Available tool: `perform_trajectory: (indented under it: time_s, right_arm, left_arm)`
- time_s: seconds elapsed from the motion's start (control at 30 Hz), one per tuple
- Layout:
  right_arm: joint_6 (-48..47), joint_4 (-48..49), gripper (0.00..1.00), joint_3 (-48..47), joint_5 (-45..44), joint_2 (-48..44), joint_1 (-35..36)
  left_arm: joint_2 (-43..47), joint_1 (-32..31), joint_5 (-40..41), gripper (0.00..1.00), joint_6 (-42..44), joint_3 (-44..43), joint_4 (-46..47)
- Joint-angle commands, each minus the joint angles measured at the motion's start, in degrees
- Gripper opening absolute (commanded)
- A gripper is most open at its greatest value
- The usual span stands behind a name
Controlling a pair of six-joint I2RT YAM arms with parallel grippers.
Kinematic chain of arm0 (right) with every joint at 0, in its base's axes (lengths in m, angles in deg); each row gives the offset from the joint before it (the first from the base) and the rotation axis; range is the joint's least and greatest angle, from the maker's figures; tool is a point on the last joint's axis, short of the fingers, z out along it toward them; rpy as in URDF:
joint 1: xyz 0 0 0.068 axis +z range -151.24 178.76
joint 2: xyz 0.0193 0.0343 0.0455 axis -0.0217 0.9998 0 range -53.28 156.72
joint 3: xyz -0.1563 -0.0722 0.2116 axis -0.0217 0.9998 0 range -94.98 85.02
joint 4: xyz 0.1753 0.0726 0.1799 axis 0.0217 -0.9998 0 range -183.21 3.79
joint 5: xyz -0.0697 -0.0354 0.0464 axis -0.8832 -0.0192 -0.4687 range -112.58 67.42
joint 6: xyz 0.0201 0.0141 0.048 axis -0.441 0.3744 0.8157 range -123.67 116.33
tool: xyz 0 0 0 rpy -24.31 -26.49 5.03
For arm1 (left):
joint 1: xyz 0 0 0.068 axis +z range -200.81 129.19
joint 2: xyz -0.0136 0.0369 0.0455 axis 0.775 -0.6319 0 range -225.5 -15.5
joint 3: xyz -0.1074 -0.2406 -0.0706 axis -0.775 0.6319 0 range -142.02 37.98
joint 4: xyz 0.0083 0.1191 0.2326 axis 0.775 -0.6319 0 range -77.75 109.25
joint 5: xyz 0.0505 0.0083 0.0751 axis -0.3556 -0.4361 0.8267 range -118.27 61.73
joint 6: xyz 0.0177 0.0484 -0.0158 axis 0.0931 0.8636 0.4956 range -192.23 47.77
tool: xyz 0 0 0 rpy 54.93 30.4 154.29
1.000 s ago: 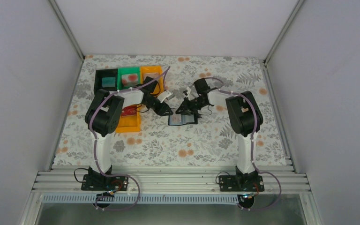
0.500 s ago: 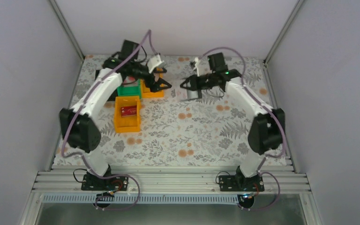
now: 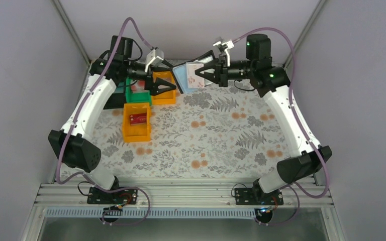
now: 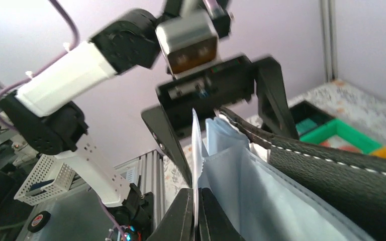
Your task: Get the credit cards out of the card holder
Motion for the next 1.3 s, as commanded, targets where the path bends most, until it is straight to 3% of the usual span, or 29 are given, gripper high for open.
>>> perform_trajectory:
  time_s: [0.0, 0.2, 0.33, 0.47, 0.63, 0.7, 0.8, 0.9, 1.0, 1.17, 1.27]
  right_arm:
    - [-2.44, -0.22, 0.04, -4.91, 5.24, -0.71, 0.40]
    - [-0.25, 2.42, 0.04, -5.45, 5.20, -0.33, 0.60]
    - [-1.22, 1.00, 0.04, -5.42, 5.15, 0.04, 0.69]
    - [-2.49, -0.95, 0.04, -4.79, 4.28, 0.46, 0.87]
    - [-2.09, -0.24, 0.04, -4.59, 4.30, 1.66, 2.05]
    - [-2.89, -1.30, 0.04, -5.42, 4.32, 2.32, 2.32]
    - [-4.17, -1.24, 0.07, -4.31, 3.98, 1.48, 2.28]
    - [-4.58, -0.98, 0.29, -1.77, 4.57, 0.45, 0.73]
    - [-4.76, -0.14, 0.38, 2.37, 7.36, -0.57, -2.35]
    - [-5.30, -1.13, 0.38, 4.85, 11.08, 0.22, -3.86]
    - [-6.50, -2.19, 0.33, 4.70, 10.08, 0.19, -3.87]
  left_arm:
    - [1.67, -3.84, -7.38, 1.00, 8.93, -0.96, -2.67]
    - [2.25, -6.44, -8.15, 1.00, -1.26, 2.52, 8.26]
    - [0.42, -8.34, -9.69, 0.96, -0.22, -1.98, 6.02]
    - [0.05, -8.95, -10.18, 0.60, -0.87, -3.44, 5.32]
    - [-0.22, -10.44, -8.63, 0.25, -4.08, -3.33, 7.73]
    - [-0.67, -10.82, -8.41, 0.04, -4.56, -3.80, 7.53]
    - [-0.55, -10.79, -7.64, 0.02, -3.24, -4.01, 5.41]
    - [-0.04, -10.37, -7.37, 0.02, -3.48, -3.32, 4.94]
    - [0.53, -9.54, -7.82, 0.03, -3.54, -2.64, 5.18]
    - [0.86, -9.29, -7.65, 0.02, -1.72, -2.87, 3.79]
    - [0.93, -9.25, -7.65, 0.02, -1.36, -2.66, 3.65]
